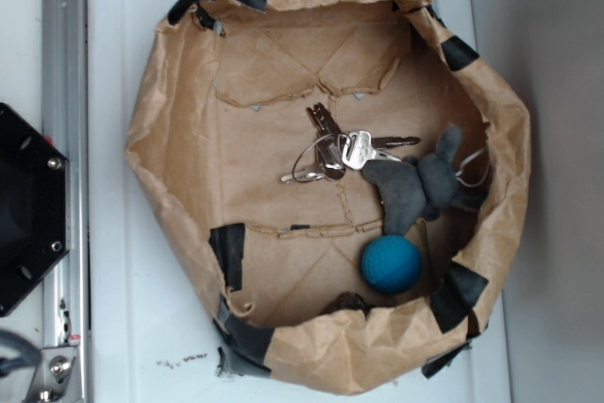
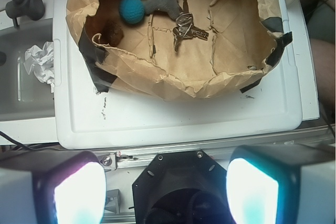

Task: Grab the silver keys.

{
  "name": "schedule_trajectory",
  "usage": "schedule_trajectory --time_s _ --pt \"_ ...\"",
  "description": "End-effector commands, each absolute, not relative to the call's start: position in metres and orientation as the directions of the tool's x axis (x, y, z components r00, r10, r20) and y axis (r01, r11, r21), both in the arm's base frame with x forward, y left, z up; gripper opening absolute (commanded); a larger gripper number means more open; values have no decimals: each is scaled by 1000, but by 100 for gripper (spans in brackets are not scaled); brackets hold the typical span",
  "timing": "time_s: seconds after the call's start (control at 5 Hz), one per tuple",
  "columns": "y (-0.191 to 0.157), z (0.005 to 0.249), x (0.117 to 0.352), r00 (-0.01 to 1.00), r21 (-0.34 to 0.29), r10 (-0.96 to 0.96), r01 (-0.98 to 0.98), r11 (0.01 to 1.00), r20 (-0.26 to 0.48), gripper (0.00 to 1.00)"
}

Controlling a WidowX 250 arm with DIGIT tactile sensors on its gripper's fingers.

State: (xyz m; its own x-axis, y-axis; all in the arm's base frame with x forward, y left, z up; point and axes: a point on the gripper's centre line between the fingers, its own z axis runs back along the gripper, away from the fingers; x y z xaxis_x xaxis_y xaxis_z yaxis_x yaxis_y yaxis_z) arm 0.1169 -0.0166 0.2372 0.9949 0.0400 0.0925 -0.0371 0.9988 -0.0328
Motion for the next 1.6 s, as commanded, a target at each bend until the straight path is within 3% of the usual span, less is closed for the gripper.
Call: schedule_trajectory --time_s 0.0,0.2,0.4,0.6,0.8,1.0,1.4 --pt "-17 237 117 995 -33 40 -37 999 92 100" --pt "-12 220 167 977 -50 86 -77 996 195 100" --pt "-7 197 215 977 -60 103 -93 994 187 100" --pt "-10 181 233 976 -72 93 -80 994 198 100" --pt "-3 160 233 979 -159 89 -60 985 182 100" --pt "11 136 220 981 -117 72 -51 992 183 100" --pt "25 98 238 984 -96 142 -132 987 107 100"
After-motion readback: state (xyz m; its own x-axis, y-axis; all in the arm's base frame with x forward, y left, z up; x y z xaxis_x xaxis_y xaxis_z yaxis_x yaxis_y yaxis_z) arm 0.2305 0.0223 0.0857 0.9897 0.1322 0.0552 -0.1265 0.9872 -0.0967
